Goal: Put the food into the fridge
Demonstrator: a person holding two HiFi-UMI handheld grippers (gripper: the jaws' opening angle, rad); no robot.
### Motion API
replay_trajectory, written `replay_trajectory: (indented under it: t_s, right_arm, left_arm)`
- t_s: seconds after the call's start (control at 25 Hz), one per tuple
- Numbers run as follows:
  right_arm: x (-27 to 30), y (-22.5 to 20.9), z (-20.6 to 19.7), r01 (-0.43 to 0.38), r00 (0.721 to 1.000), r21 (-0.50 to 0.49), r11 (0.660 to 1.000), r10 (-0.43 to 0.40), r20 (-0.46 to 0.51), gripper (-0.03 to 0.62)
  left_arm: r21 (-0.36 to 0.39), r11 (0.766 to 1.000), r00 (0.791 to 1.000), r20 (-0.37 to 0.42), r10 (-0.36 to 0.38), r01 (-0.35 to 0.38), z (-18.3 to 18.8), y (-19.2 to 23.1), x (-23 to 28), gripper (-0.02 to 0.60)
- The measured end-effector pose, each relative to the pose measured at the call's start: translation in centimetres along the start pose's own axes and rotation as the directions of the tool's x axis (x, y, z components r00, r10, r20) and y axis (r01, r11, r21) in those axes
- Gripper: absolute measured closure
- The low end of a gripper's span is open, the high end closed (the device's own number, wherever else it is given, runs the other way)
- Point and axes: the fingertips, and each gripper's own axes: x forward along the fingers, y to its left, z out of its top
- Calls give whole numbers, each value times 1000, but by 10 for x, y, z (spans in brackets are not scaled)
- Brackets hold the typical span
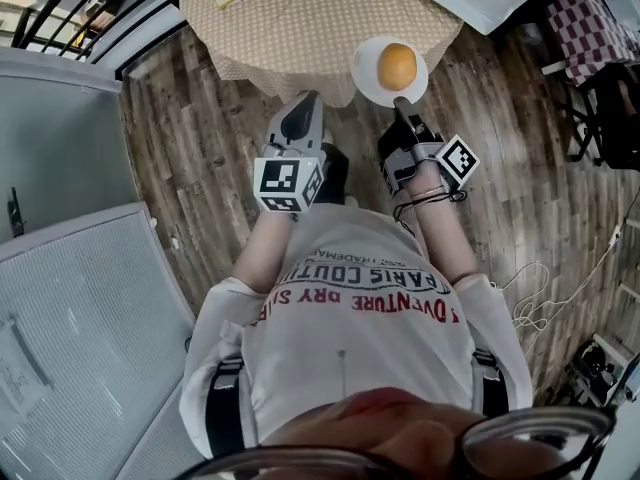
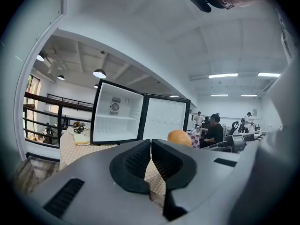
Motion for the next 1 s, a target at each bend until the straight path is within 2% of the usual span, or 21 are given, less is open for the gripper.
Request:
replay_trajectory:
  t_s: [0.08, 0.24, 0.36, 0.56, 0.8, 1.0]
  right_arm:
    - [11, 0, 14, 7, 1000, 1, 1000, -7, 8, 559]
    - [59, 17, 62, 34, 999, 11, 999, -34, 27, 559]
    - [94, 27, 80, 48, 998, -9, 999, -48, 39, 560]
    - [161, 47, 95, 34, 997, -12, 999, -33, 72, 559]
    - [249, 72, 102, -22, 998, -26, 999, 24, 65, 560]
    - [299, 74, 107, -19, 998, -35, 999, 21, 55, 559]
  left_arm:
    - [-7, 1000, 1000, 0, -1, 1, 2, 2, 19, 554]
    - [-20, 1000, 1000, -16, -21, 21, 27, 10, 98, 554]
    - [-29, 999, 999, -13, -41, 41, 43, 26, 141, 554]
    - [-40, 997, 998, 3, -69, 69, 65, 63, 199, 554]
    - [-25, 996, 996, 20, -86, 86, 89, 113, 265, 554]
    - [-17, 998, 997, 22, -68, 68, 99, 151, 297, 554]
